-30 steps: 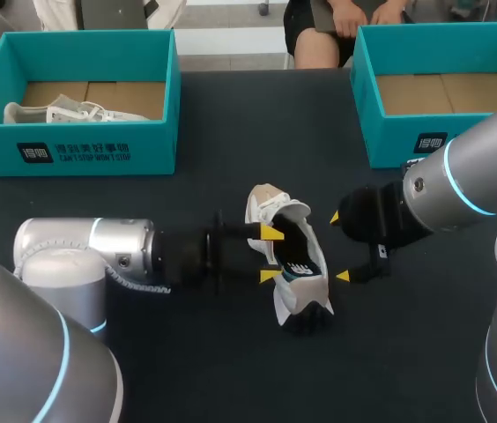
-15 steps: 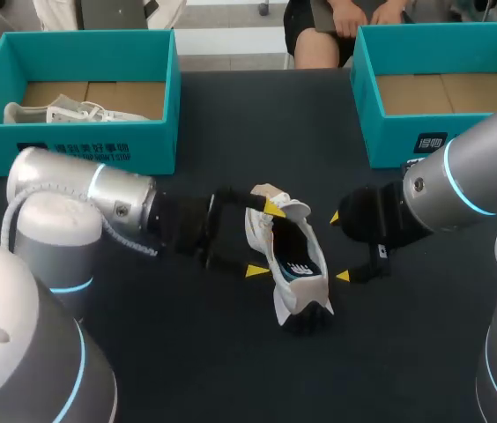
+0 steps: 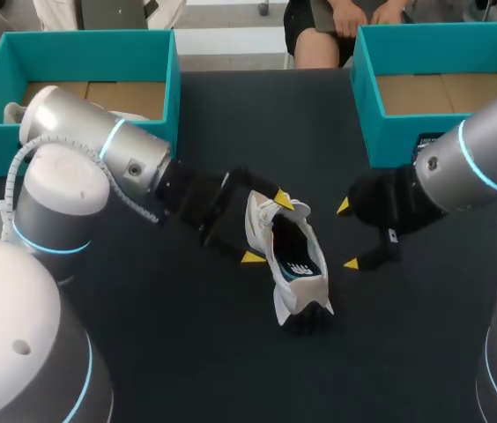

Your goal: Take the shoe out of the shoebox, open the shoe tongue, remove and reinsert the insole, then place the shoe into the shoebox

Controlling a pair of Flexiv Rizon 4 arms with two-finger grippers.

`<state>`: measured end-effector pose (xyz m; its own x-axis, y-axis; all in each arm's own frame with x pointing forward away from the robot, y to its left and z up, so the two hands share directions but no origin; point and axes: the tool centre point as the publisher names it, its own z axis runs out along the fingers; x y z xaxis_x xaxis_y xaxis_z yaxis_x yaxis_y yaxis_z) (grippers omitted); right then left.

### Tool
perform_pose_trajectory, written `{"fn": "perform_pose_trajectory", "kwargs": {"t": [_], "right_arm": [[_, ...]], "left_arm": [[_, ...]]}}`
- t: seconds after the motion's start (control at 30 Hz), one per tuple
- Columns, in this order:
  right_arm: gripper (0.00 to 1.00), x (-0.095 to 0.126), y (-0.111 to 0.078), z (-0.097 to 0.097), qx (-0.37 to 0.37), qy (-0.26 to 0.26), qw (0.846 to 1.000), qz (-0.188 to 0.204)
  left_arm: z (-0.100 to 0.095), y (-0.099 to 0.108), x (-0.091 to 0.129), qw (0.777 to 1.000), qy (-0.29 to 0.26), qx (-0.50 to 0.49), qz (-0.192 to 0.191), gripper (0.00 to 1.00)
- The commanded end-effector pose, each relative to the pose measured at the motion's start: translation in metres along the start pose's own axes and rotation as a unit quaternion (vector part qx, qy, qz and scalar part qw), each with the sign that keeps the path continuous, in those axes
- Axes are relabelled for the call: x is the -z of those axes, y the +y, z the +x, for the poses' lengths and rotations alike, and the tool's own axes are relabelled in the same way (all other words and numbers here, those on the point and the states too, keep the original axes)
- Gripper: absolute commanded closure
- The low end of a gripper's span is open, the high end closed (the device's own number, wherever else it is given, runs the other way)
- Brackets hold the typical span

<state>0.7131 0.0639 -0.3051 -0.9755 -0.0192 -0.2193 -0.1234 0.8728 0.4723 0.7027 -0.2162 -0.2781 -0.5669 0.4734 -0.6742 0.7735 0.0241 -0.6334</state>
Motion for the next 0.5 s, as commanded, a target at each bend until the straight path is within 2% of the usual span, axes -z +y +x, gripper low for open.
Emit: {"fn": "perform_pose_trajectory", "kwargs": {"t": [0.03, 0.3, 0.5], "right_arm": [[0.00, 0.062, -0.007, -0.004, 0.009, 0.021, 1.000, -0.009], [0.00, 0.125, -0.011, -0.021, 0.016, 0.031, 0.998, 0.043], [0.00, 0.158, -0.008, -0.031, 0.018, 0.050, 0.997, 0.047]], "left_arm": [[0.000, -0.001, 0.000, 1.000, 0.000, 0.000, -0.001, 0.00], [0.000, -0.001, 0.000, 1.000, 0.000, 0.000, -0.001, 0.00], [0.000, -0.001, 0.000, 1.000, 0.000, 0.000, -0.001, 0.00]]}}
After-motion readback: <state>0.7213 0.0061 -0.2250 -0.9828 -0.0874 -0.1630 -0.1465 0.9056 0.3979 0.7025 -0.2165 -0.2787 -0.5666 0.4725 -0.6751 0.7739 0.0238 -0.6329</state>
